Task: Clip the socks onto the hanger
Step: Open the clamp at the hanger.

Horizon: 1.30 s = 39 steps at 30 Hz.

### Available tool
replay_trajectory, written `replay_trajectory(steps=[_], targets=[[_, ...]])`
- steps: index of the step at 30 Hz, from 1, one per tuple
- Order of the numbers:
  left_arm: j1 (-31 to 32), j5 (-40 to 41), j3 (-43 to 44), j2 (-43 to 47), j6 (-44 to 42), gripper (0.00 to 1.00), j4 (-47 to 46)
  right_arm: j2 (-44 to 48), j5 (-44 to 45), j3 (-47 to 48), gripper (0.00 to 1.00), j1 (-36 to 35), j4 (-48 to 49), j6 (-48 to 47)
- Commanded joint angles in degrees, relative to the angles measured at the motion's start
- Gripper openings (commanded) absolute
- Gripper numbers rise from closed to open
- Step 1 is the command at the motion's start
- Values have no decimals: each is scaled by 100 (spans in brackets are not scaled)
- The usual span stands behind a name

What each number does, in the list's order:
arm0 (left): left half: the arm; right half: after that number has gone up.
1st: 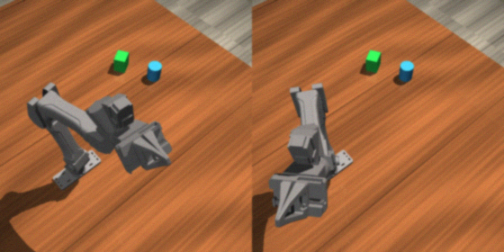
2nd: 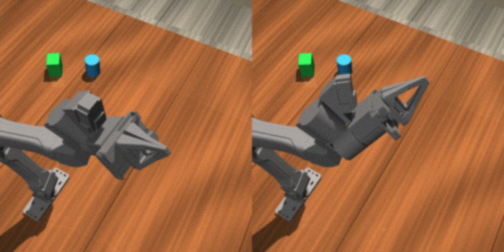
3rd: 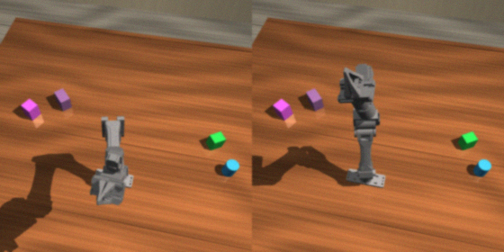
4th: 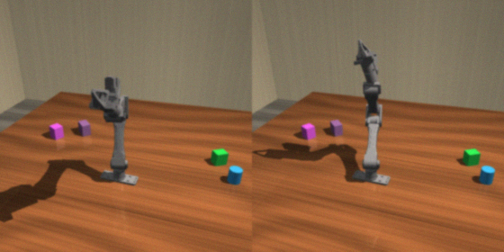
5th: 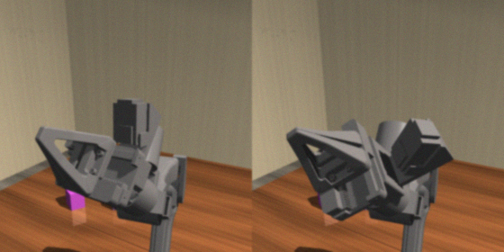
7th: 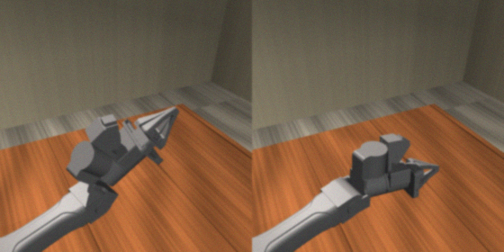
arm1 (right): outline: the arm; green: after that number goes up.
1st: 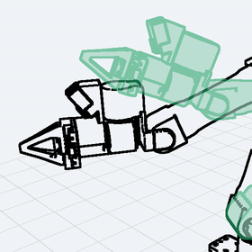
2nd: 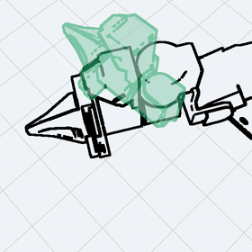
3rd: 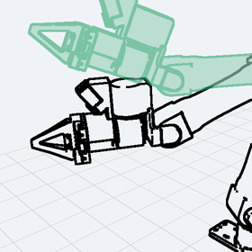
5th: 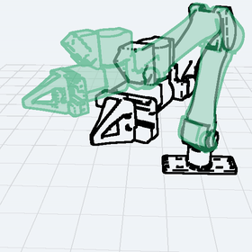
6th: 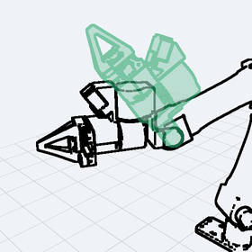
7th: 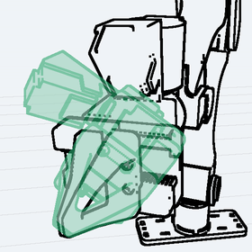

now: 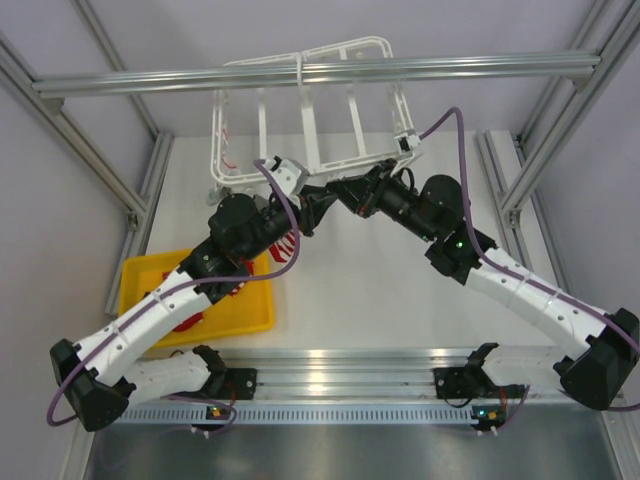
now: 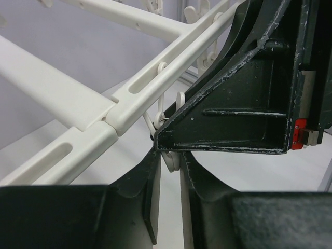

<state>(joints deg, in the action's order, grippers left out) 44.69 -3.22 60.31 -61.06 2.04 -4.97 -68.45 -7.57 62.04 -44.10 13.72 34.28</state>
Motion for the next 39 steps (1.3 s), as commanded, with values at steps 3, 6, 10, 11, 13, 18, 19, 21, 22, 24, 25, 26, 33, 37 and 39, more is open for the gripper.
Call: replay_trajectory(steps=[3, 6, 10, 11, 13, 18, 19, 21, 22, 24, 25, 26, 33, 37, 39], targets=[[22, 270, -2, -64, 217, 11, -514, 15, -244, 274, 0, -117, 70, 210], [14, 270, -46, -38, 375, 0, -496, 24, -385, 247, 4, -108, 140, 263], [5, 33, -134, 59, 656, 0, -470, 138, -429, 177, 47, -73, 245, 193], [5, -20, -143, 102, 718, 0, -435, 165, -438, 168, 52, 6, 272, 175], [5, -161, -134, 129, 920, 0, -268, 252, -517, 115, 61, 76, 359, 79], [-214, -941, -134, 199, 1507, 0, -13, 393, -990, -78, 65, 437, 509, -105], [-284, -1187, -134, 199, 1614, 0, -13, 419, -1044, -104, 66, 489, 518, -149], [-530, -1715, -134, 173, 2051, 0, -47, 446, -1254, -183, 66, 604, 597, -185], [-644, -1873, -143, 156, 2237, 0, -82, 446, -1351, -218, 67, 647, 676, -176], [-1031, -2593, -186, 68, 2835, 0, -354, 463, -1588, -280, 67, 736, 843, -168], [-1171, -2839, -221, 33, 3063, 0, -503, 420, -1659, -289, 67, 771, 878, -115], [-1399, -3207, -274, -46, 3300, 0, -757, 394, -1747, -289, 67, 806, 922, -97], [-1568, -3913, -327, -178, 3926, 0, -1348, 156, -2379, -412, 66, 877, 1616, 237], [-1568, -4072, -301, -196, 4023, 0, -1454, -81, -2468, -421, 64, 885, 1924, 307], [-1568, -4125, -301, -179, 4049, 0, -1480, -143, -2425, -438, 63, 894, 1959, 298]])
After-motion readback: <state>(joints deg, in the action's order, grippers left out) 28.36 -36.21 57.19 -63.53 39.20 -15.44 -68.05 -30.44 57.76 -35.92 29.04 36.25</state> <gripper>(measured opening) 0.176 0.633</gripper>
